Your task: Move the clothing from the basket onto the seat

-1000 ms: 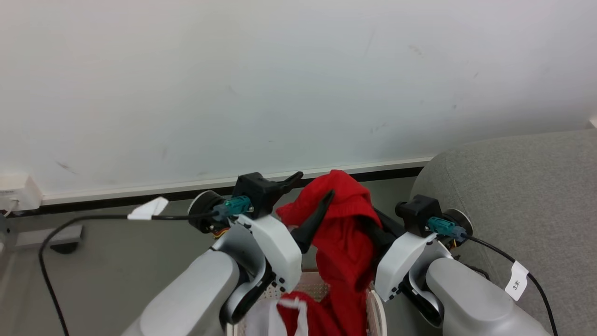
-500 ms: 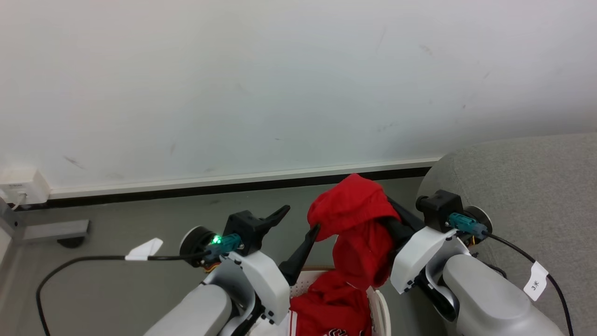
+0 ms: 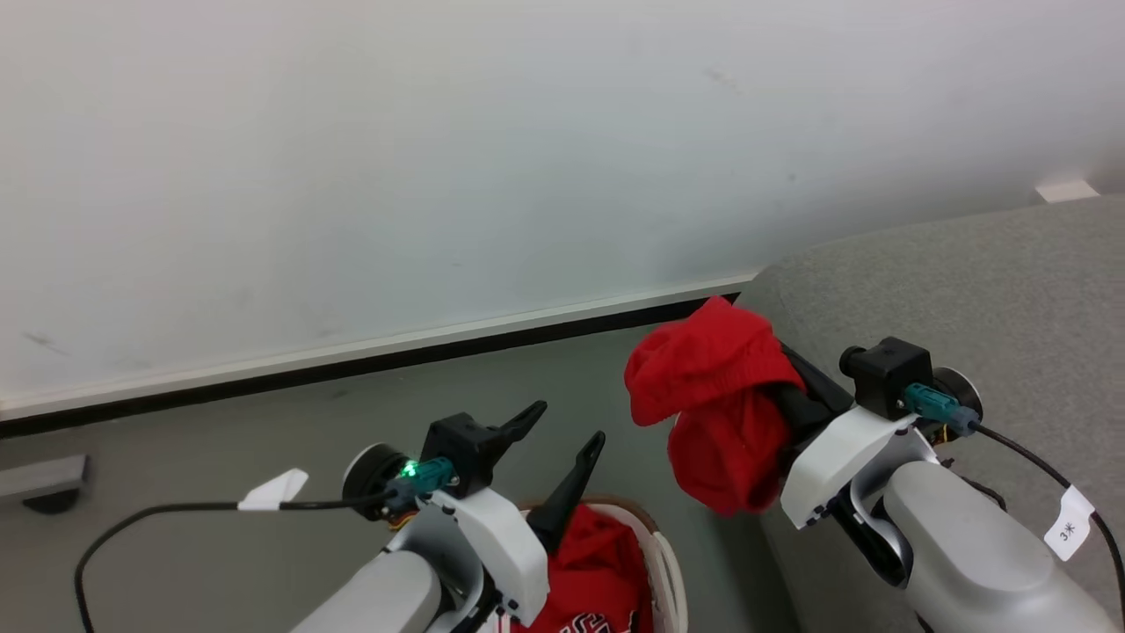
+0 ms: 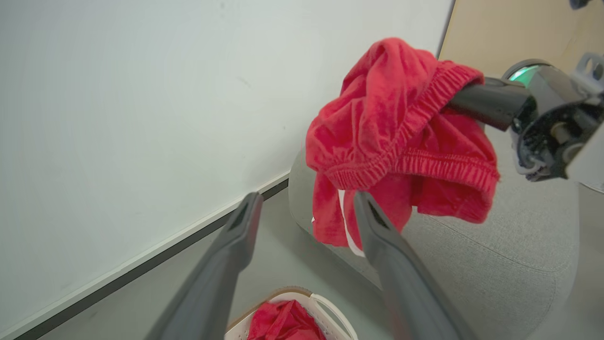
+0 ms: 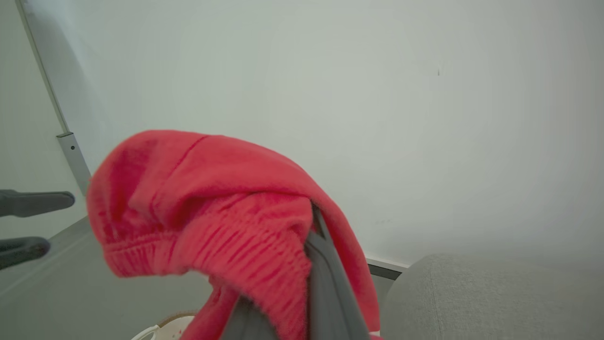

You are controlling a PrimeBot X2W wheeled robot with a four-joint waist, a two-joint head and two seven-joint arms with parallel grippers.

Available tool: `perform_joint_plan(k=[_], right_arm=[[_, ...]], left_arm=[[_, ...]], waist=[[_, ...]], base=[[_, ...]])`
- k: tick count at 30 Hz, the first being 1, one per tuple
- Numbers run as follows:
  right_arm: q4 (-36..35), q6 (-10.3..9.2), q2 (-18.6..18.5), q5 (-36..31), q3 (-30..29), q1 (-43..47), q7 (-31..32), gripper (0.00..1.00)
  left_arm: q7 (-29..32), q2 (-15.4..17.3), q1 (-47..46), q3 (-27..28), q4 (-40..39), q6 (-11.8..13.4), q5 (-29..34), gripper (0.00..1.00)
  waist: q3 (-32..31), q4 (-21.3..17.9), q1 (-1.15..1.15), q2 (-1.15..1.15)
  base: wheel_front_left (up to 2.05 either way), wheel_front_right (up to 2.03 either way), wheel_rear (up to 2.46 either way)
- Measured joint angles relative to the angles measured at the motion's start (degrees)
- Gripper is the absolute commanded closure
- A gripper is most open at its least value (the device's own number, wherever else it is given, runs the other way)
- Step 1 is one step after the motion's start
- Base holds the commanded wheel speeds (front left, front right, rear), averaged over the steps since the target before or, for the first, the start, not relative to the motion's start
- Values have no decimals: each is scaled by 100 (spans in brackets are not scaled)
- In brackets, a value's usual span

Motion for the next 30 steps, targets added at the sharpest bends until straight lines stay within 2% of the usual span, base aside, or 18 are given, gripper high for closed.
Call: perform_joint_plan(k=[15,23,30], right_arm=[[-400,0,-603,-146,-563,159,-1,100],[-669,0,-864,-308,-1352,140,0,100],[-734,0,-1310,-595,-2323,-620,42,100]], left_arm=[[-203,-218,-65,-215,27,-118,16,0],[-183,-235,-492,-381,-103,-256,229,0],[-118,-155,-1042,-454,-255,-415,465,0]], waist=[[345,-1049,0,0],[1009,-1125,0,0],[1838,-941,1,0]], base=[[0,0,0],[0,0,0],[0,0,0]])
